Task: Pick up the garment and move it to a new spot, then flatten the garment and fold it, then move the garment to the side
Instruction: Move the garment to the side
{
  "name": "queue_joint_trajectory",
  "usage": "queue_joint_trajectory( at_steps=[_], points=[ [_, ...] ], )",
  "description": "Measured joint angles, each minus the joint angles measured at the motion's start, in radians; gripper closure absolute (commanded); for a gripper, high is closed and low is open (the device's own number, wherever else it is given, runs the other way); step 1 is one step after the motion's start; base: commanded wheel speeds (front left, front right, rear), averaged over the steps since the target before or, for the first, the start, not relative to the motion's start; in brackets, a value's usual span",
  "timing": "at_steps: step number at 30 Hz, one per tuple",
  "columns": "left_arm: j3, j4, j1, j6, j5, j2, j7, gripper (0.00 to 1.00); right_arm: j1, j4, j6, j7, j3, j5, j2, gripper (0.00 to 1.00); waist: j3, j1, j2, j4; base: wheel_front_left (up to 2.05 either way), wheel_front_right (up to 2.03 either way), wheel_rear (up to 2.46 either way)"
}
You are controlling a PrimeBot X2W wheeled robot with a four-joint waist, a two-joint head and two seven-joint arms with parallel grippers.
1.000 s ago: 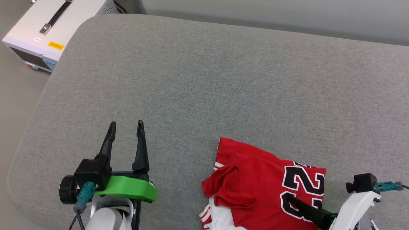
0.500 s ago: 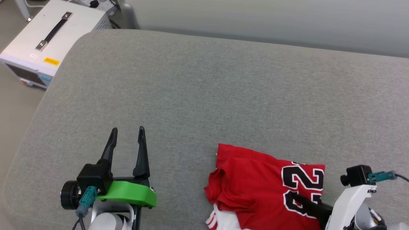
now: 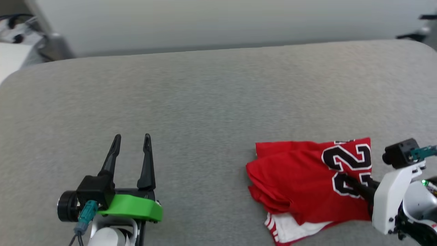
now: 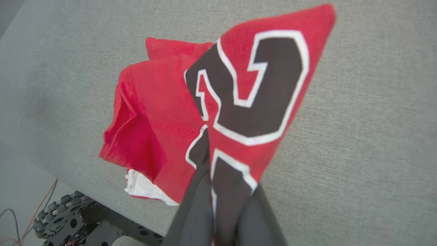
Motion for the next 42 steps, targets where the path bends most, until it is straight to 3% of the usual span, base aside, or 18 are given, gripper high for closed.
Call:
queue_joint_trajectory(
  at_steps=[8,17,23,29,36,37,39,40,41,42],
  points=[
    [-0.009,-0.047,-0.067,-0.003,0.037,0.038,0.039,0.0,-0.173,0.088,0.0,-0.029,0.058,-0.03,-0.025,1.0,0.042,0.0,0.0,-0.198,0.0,0.0,0.0],
    [-0.042,-0.123,-0.192,-0.029,0.085,0.084,0.118,0.0,-0.435,0.385,0.0,-0.176,0.086,-0.052,-0.086,1.0,0.171,0.0001,0.0,-0.333,0.0,0.0,0.0],
    [-0.07,-0.155,-0.26,-0.051,0.105,0.094,0.157,0.0,-0.579,0.592,0.0,-0.278,0.097,-0.081,-0.147,1.0,0.281,0.0002,0.0,-0.351,0.0,0.0,0.0],
    [-0.095,-0.18,-0.335,-0.066,0.119,0.092,0.172,0.0,-0.702,0.776,0.0,-0.412,0.095,-0.089,-0.227,1.0,0.392,0.0002,0.0,-0.321,0.0,0.0,0.0],
    [-0.121,-0.184,-0.415,-0.082,0.131,0.084,0.171,0.0,-0.786,0.964,0.0,-0.567,0.075,-0.119,-0.225,1.0,0.492,0.0002,0.0,-0.259,0.0,0.0,0.0],
    [-0.121,-0.181,-0.419,-0.085,0.131,0.084,0.171,0.0,-0.79,0.99,0.0,-0.586,0.072,-0.126,-0.218,0.94,0.503,0.0002,0.0,-0.249,0.0,0.0,0.0],
    [-0.124,-0.171,-0.424,-0.089,0.131,0.084,0.164,0.0,-0.803,1.045,0.0,-0.608,0.071,-0.141,-0.201,0.56,0.519,0.0002,0.0,-0.231,0.0,0.0,0.0],
    [-0.125,-0.165,-0.425,-0.089,0.131,0.084,0.16,0.0,-0.81,1.07,0.0,-0.626,0.067,-0.149,-0.193,0.22,0.526,0.0002,0.0,-0.222,0.0,0.0,0.0],
    [-0.126,-0.158,-0.425,-0.089,0.131,0.084,0.157,0.0,-0.819,1.099,0.0,-0.647,0.059,-0.157,-0.188,0.0,0.531,0.0002,0.0,-0.213,0.0,0.0,0.0],
    [-0.126,-0.152,-0.425,-0.088,0.131,0.084,0.156,0.0,-0.828,1.126,0.0,-0.663,0.053,-0.168,-0.185,0.0,0.534,0.0002,0.0,-0.206,0.0,0.0,0.0]
  ],
)
